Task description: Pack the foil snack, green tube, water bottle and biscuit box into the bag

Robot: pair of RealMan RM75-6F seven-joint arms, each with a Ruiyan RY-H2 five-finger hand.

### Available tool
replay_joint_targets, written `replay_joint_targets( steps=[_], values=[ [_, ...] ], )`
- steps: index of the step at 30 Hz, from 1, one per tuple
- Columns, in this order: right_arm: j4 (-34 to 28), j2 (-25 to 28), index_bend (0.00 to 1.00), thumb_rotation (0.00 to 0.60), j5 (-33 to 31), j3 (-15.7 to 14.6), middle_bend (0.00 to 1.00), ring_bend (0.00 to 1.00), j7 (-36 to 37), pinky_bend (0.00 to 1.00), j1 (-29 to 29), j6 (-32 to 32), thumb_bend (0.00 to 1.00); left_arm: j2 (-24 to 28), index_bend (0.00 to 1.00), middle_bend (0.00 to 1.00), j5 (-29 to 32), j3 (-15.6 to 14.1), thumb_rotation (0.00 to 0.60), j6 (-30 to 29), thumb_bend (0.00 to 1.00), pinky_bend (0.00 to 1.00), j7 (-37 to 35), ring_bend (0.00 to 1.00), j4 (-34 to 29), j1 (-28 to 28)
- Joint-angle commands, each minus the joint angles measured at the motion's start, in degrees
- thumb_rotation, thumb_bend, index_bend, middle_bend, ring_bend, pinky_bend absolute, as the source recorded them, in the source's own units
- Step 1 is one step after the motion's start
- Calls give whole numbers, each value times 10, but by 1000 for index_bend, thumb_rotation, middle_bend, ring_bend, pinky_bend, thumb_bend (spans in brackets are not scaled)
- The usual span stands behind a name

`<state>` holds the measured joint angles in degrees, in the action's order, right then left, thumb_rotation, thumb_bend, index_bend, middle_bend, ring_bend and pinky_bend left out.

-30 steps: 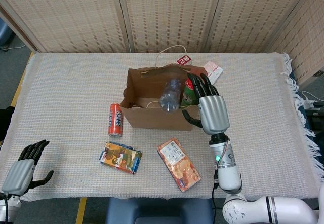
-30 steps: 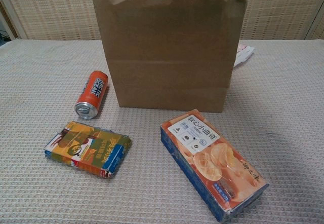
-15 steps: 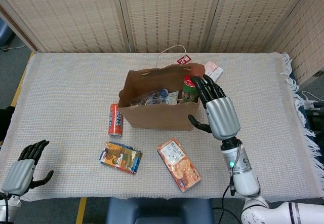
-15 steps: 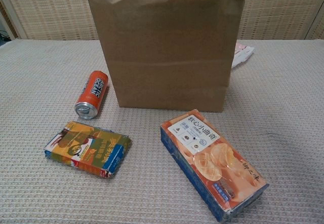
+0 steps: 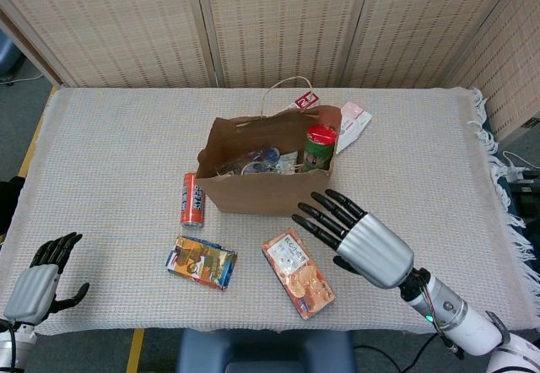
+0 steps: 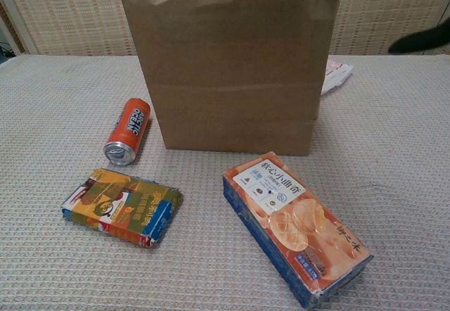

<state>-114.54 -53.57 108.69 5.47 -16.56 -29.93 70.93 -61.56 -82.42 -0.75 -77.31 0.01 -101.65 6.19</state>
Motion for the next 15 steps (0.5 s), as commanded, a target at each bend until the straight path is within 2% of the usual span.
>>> replay_joint_targets(
  steps=[1,7,15],
  values=[
    [76,23,0,600,110,-53,85,1,-40,120,-3,-44,0,-1,0,0,0,0,600,-1,332,9,1,0,0,0],
    [123,-26,0,600,138,-56,80,0,-112,117,-35,-124,0,-1,0,0,-1,0,600,-2,332,9,-1,0,1,-1],
    [148,-107,0,600,84,-30,0,0,-163,82,-69,-214,0,0,0,0,-4,0,600,0,331,9,-6,0,3,1]
  ],
)
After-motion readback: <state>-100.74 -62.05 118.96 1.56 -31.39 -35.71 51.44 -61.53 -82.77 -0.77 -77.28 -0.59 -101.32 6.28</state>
